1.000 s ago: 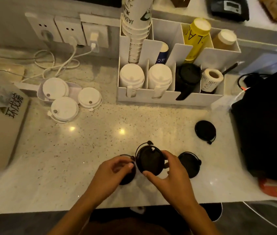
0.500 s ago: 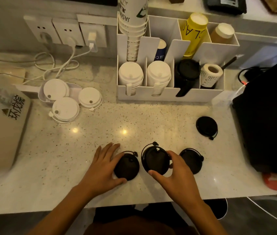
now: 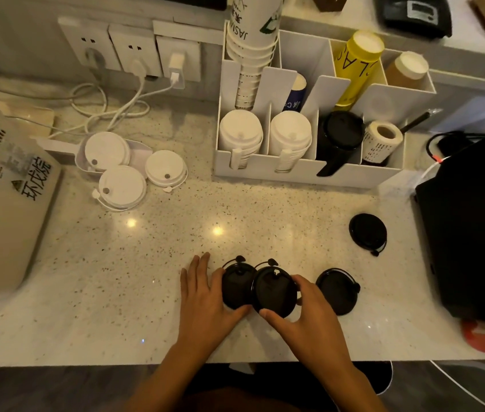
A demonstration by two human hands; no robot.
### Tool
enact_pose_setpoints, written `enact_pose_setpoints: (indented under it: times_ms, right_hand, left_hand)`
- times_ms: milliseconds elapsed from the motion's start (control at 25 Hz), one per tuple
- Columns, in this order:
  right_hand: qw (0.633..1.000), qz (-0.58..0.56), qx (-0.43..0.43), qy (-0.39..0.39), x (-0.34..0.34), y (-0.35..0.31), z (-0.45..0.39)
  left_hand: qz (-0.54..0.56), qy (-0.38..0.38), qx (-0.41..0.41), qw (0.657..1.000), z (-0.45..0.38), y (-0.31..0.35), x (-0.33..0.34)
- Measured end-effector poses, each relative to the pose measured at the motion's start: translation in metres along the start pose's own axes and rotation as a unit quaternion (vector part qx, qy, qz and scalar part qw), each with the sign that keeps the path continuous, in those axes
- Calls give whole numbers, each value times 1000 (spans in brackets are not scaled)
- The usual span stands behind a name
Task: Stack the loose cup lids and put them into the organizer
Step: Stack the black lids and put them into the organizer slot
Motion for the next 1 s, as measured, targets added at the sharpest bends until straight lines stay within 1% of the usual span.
enact_pose_setpoints:
  times_ms: [80, 200, 440, 600, 800, 1000]
  right_hand:
    - [1000, -3, -5, 0, 2, -2, -1]
    - [1000, -3, -13, -2, 5, -5, -4]
    - [998, 15, -53, -8, 24, -18, -3]
    - [995, 57, -79, -6, 34, -25, -5]
    - [993, 62, -99, -17, 41, -32, -7]
    - [990, 83, -112, -20, 47, -33, -11]
  left_hand:
    - [5, 12, 1, 1000, 1, 0, 1]
    - [2, 31, 22, 999, 3, -8, 0]
    - [-5, 39, 52, 998, 5, -21, 5]
    - [-2, 49, 49, 998, 6, -21, 7]
    - [2, 44, 41, 998, 4, -21, 5]
    - [7, 59, 37, 998, 4, -21, 3]
Point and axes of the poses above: each hand's wrist, its own z-axis away from the middle knuckle, its own x-axis out of the palm, y = z × x, the point moved 6 cm from there along -z, towards the middle knuckle, and after that the axes turned 13 degrees about y, right-handed, at the moved point
